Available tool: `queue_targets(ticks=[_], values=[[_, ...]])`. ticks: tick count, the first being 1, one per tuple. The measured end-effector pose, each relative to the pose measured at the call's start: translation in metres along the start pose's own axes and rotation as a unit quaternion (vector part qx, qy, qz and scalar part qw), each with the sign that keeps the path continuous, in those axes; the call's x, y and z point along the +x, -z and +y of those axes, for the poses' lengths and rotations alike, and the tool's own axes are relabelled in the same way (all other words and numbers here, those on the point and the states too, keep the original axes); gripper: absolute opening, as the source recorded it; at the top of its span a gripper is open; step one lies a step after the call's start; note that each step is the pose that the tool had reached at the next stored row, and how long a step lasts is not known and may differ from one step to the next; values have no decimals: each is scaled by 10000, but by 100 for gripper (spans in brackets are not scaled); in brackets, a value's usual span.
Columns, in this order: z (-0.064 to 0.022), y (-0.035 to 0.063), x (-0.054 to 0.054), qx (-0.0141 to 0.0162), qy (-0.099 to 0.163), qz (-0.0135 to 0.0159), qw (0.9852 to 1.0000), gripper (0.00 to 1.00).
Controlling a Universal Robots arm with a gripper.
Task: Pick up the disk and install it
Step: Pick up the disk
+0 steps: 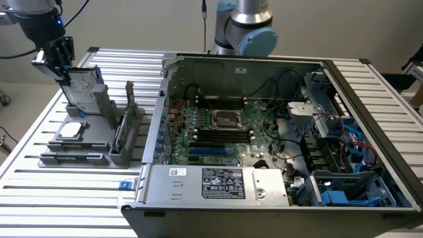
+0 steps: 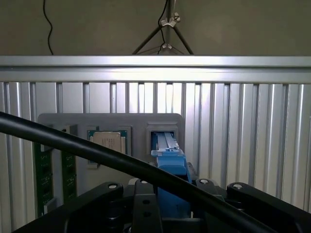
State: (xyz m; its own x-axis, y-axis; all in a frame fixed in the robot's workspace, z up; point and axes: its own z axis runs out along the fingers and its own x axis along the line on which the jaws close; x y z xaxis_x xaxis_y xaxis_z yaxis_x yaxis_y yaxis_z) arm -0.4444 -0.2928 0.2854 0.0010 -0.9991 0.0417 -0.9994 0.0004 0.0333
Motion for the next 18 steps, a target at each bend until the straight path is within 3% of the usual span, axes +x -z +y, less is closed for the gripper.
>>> queue_targets(ticks=[18], values=[[2,48,2,0,0,0,10000,33]])
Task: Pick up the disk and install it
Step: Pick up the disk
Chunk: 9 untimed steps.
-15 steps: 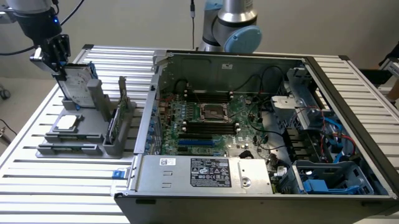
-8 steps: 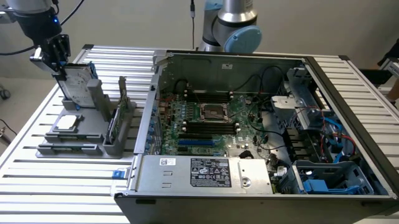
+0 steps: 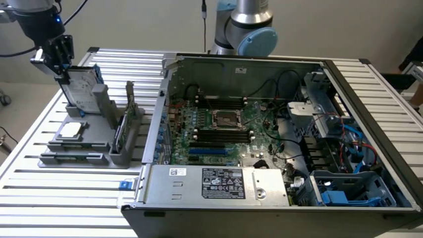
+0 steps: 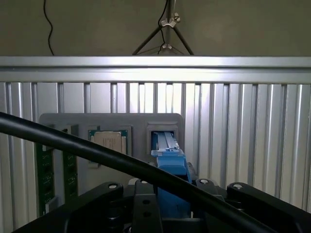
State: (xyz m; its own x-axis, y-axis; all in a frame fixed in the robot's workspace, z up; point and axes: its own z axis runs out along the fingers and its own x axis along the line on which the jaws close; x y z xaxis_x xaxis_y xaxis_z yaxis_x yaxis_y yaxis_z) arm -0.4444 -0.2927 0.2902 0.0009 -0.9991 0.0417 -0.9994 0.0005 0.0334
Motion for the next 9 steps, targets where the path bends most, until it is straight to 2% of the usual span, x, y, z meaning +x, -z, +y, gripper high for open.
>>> queue_targets(ticks=[4,9], values=[[3,88,4,0,0,0,10000,33],[10,303,13,0,0,0,10000,33]])
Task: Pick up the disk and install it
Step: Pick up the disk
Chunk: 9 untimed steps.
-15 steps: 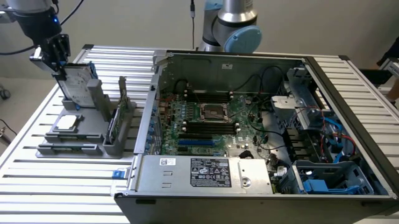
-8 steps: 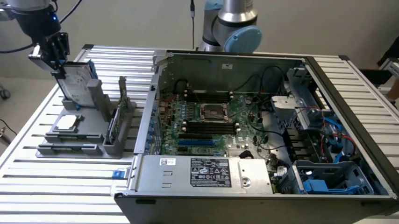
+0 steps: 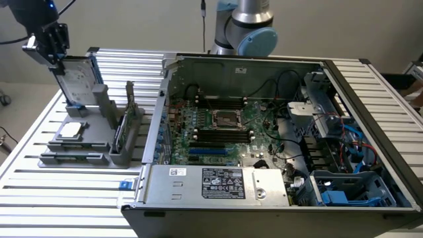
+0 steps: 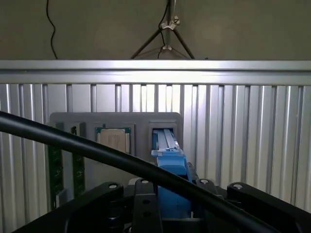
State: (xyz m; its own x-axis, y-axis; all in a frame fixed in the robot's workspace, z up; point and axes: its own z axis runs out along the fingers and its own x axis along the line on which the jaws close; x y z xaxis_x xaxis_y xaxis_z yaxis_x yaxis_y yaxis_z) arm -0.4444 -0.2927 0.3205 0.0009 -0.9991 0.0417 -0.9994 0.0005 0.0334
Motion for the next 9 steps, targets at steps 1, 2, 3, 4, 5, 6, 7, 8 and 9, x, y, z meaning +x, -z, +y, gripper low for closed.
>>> queue_targets(ticks=[1,2,3,4,5,6,7,8,9], values=[[1,45,2,1,0,1,10000,33],[2,90,4,1,1,0,10000,33],[4,136,6,0,1,0,10000,33],[5,179,8,1,1,0,10000,33],[7,224,9,1,0,0,10000,33],[7,269,11,1,0,0,10000,33],[8,314,13,1,0,0,10000,33],[9,364,15,0,0,0,10000,33],[10,408,17,1,0,0,10000,33]])
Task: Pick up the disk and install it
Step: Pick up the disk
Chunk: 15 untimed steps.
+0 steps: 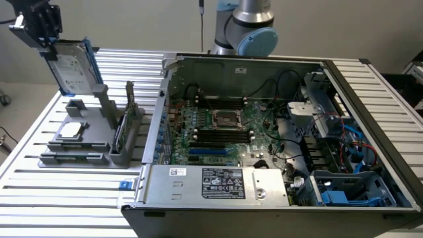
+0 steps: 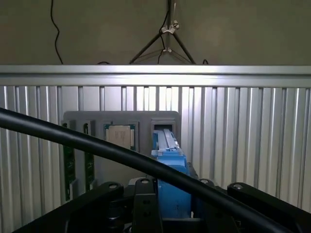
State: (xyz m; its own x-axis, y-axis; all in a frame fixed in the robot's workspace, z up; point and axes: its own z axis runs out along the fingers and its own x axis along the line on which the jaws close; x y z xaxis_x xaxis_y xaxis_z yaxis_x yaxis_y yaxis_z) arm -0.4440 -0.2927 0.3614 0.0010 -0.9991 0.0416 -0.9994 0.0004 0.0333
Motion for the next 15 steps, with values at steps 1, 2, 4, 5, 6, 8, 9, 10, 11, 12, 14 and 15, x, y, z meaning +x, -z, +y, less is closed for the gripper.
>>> queue_targets(ticks=[1,2,4,5,6,8,9,10,11,12,14,15], values=[[-2,43,2,0,1,0,10000,33],[-6,89,4,0,0,0,10000,33],[-29,181,8,0,0,-2,10000,33],[-49,226,10,0,1,-3,10000,33],[-73,270,11,0,2,-5,10000,33],[-132,359,15,1,6,-12,10000,33],[-163,404,17,0,8,-16,10000,33],[-197,448,19,0,10,-21,10000,33],[-231,490,20,1,12,-26,10000,33],[-267,535,22,1,15,-32,10000,33],[-341,620,26,1,19,-43,10000,33],[-382,665,28,1,21,-50,10000,33]])
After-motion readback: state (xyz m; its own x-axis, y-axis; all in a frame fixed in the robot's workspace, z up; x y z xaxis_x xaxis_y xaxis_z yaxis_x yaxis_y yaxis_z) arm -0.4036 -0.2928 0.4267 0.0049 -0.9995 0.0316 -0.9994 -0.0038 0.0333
